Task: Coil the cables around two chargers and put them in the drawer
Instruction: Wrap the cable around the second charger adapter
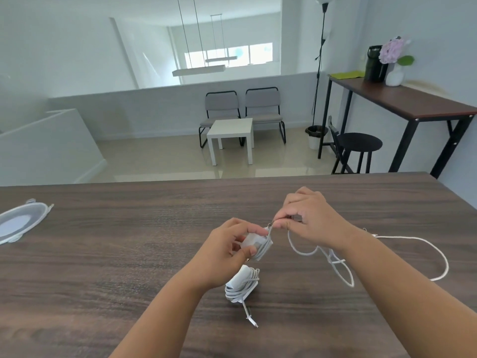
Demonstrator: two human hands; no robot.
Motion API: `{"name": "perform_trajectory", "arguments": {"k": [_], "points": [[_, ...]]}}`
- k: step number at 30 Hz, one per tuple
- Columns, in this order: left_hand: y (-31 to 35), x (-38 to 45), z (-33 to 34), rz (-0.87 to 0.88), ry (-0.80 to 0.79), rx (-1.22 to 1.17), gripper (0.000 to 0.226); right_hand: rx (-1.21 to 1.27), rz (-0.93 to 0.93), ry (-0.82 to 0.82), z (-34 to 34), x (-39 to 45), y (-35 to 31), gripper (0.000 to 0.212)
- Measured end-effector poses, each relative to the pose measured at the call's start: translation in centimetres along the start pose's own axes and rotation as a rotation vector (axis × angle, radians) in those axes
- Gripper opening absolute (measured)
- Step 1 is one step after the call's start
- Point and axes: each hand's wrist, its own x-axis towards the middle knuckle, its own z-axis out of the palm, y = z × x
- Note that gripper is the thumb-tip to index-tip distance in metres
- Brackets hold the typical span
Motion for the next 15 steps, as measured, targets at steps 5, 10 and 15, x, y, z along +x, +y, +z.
{"name": "perform_trajectory", "arguments": {"k": [5, 10, 15], "points": [[0.0, 0.2, -0.2, 0.021, -0.095, 0.071, 0.044, -0.099, -0.123, 0.124, 0.8, -0.3, 0.3, 0.033], [0.1, 0.5, -0.4, 0.053, -0.12, 0.136, 0.043, -0.208, -0.226, 0.287, 1.0, 0.1, 0.2, 0.023], [0.2, 0.2, -0.1, 0.017, -0.107, -0.075, 0.04, -0.337, -0.274, 0.305, 1.7, 0.7, -0.7, 0.029]]}}
